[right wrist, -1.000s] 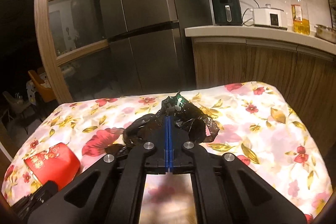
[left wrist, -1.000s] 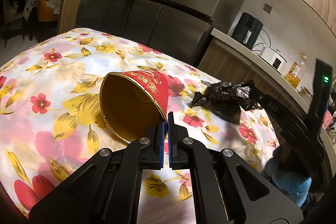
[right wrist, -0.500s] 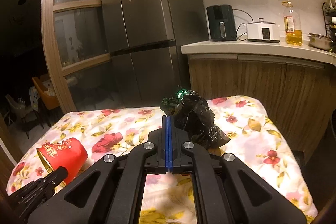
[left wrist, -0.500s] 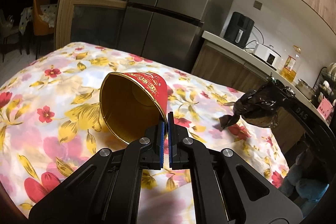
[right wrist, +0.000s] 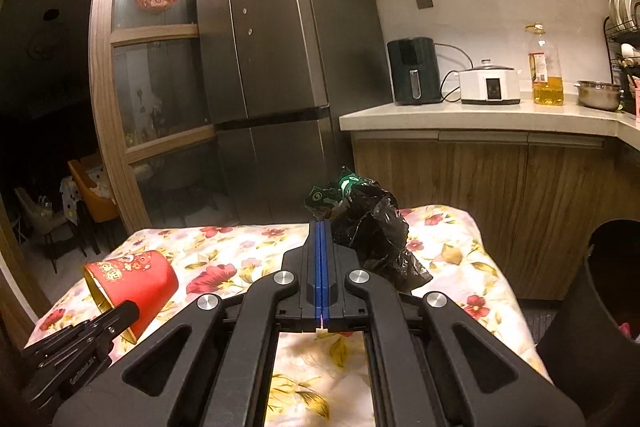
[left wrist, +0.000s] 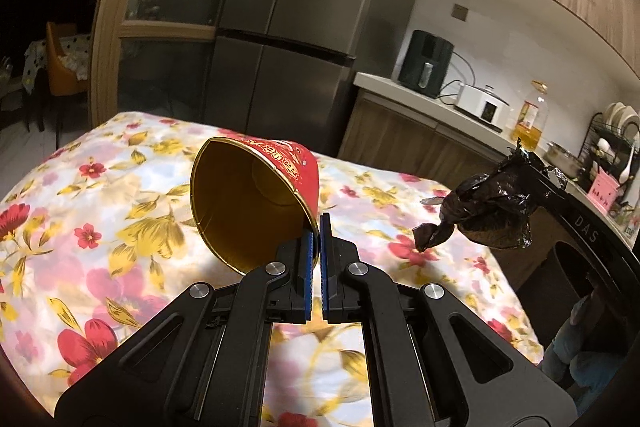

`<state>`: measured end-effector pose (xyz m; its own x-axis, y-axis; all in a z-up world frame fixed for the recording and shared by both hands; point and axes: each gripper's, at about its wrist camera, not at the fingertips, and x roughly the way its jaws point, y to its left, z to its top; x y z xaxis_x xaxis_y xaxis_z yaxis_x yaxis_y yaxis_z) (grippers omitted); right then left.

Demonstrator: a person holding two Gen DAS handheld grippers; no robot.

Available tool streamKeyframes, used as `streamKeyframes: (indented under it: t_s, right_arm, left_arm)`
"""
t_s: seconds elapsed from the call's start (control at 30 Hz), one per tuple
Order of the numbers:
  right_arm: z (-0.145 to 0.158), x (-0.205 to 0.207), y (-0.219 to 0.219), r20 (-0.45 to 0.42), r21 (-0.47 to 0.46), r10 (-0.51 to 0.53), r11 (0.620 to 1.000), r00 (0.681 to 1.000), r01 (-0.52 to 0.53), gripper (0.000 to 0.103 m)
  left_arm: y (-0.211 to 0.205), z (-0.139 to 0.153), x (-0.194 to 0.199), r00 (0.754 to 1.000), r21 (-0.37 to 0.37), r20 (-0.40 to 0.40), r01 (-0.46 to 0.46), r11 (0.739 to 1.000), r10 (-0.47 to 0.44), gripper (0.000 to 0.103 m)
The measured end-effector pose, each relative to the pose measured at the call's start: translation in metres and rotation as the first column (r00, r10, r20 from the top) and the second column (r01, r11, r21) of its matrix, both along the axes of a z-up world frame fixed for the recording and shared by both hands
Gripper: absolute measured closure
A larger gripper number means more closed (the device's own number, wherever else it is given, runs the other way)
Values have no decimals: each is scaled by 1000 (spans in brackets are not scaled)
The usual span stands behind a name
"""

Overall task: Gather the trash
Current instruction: 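Carry the red cup and small black bag over the black bin with both tools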

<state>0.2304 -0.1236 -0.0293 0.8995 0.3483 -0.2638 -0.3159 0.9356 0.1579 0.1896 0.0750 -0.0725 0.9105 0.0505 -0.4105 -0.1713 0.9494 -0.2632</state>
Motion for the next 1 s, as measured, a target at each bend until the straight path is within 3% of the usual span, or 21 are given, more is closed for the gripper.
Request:
streamKeyframes:
  t_s: [0.3,0.6,0.8,1.0]
  right_arm:
    - [12,-22,-38,34,5,-50,999,998,50,102]
    - [20,-41,-96,58,17,-149,989,987,149,102]
    - [23,-49,-141,68,27,-231,973,971,230,102]
    - [22,-54,-188,68,44,-324,946,944,321,102]
  left_arm:
    - [-45,17,-3,995,22,31,94,995,-94,101]
    - [-108,34,0,971,42,58,228,973,-230,101]
    - [-160,43,7,943,59,73,320,946,-324,101]
    - [-219,50,15,898,82,87,425,902,-431,101]
